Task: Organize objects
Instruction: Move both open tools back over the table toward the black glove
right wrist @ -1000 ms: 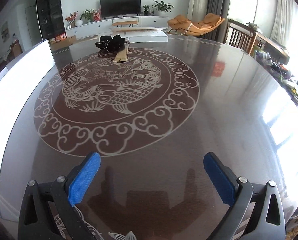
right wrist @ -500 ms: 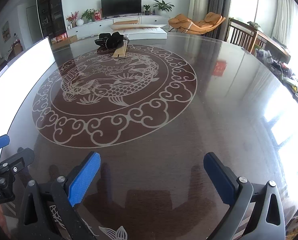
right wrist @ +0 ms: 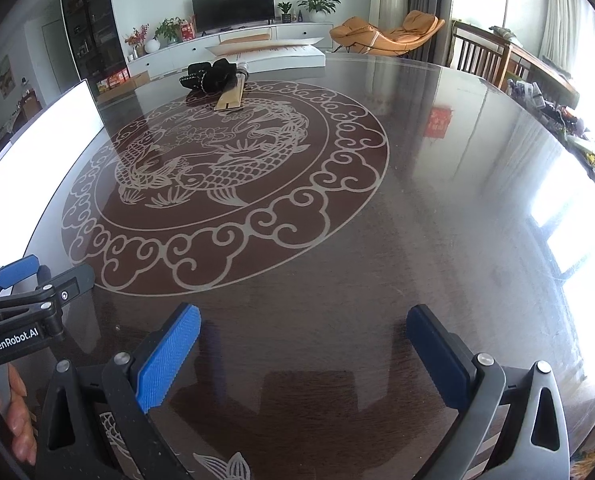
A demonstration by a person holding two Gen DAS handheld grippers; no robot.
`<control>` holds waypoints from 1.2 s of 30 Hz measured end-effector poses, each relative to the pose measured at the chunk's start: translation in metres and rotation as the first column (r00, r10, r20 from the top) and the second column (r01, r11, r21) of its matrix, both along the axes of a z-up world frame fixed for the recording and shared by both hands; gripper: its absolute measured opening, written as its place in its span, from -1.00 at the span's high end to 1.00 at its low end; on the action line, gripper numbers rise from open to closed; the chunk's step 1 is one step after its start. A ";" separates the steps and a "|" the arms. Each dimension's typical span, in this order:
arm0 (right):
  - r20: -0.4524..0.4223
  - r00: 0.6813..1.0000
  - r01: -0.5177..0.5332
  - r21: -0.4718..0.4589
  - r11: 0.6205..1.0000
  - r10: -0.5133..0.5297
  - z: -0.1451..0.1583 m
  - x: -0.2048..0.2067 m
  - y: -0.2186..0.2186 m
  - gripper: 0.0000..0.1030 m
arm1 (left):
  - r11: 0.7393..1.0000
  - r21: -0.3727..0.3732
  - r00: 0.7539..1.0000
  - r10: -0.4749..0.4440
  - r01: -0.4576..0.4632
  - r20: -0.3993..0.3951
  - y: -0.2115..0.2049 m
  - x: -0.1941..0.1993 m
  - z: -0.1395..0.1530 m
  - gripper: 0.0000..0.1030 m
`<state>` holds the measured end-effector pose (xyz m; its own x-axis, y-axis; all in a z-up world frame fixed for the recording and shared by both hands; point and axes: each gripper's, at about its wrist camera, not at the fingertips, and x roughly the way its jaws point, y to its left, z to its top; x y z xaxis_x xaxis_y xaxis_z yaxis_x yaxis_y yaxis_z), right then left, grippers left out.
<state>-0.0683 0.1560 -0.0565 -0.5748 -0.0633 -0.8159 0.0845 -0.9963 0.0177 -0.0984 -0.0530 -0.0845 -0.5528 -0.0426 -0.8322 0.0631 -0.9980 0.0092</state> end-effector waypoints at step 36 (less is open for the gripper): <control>0.012 1.000 -0.001 0.029 1.000 0.000 -0.001 -0.001 -0.001 -1.00 | 1.000 -0.001 1.000 0.006 -0.006 -0.014 -0.004 -0.009 -0.001 -1.00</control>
